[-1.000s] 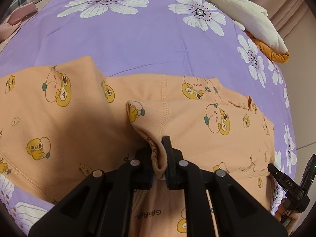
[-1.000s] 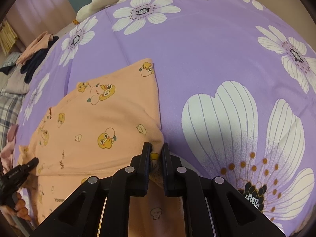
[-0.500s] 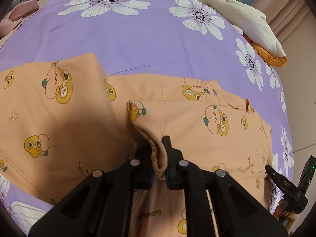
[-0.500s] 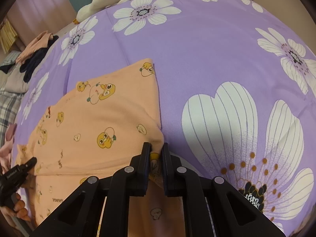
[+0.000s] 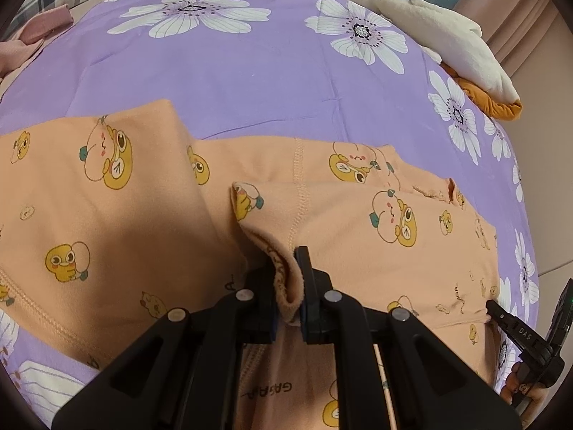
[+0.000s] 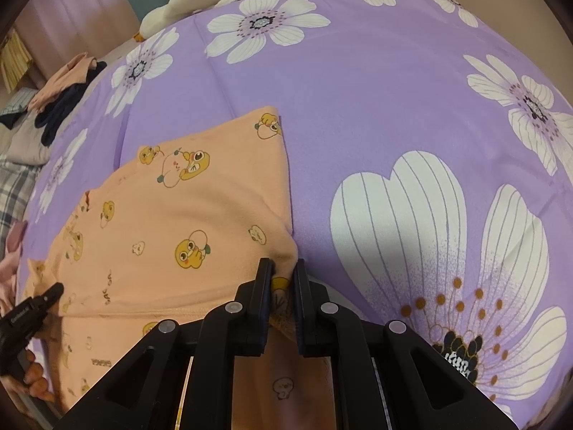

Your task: Fold small clothes

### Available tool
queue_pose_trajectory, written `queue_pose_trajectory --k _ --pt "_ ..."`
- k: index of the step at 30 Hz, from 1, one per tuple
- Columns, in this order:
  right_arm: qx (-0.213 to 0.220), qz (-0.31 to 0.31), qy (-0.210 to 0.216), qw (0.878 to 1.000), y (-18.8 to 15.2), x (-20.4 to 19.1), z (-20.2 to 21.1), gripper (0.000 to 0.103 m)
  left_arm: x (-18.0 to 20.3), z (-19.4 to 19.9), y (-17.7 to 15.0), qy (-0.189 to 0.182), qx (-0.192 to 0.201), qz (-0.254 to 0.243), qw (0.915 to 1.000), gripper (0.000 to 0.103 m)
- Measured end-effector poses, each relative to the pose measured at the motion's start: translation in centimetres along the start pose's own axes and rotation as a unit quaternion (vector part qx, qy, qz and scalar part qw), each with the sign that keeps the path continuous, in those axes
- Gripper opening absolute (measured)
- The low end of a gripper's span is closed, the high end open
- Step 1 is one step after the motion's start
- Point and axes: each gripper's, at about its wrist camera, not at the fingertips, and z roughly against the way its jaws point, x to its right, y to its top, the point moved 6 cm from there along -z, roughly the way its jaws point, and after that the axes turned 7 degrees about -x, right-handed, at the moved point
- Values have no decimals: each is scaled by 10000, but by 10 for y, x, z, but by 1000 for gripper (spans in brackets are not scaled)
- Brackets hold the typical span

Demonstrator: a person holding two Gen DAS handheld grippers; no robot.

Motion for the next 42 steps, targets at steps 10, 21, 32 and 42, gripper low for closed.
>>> queue_pose_trajectory --k 10,21,32,42 --pt "-54 72 -394 9992 4 -8 -4 8 -3 0 1 -220 -69 166 9996 12" --pt "-68 202 -605 9979 5 -10 -4 8 -3 5 -2 -175 -117 455 9987 12" --pt "-179 403 -914 9948 4 -6 12 51 -3 58 -21 18 -60 235 9997 25" --pt "668 724 -215 9949 -4 -37 91 70 -30 148 -17 -87 860 468 9952 83"
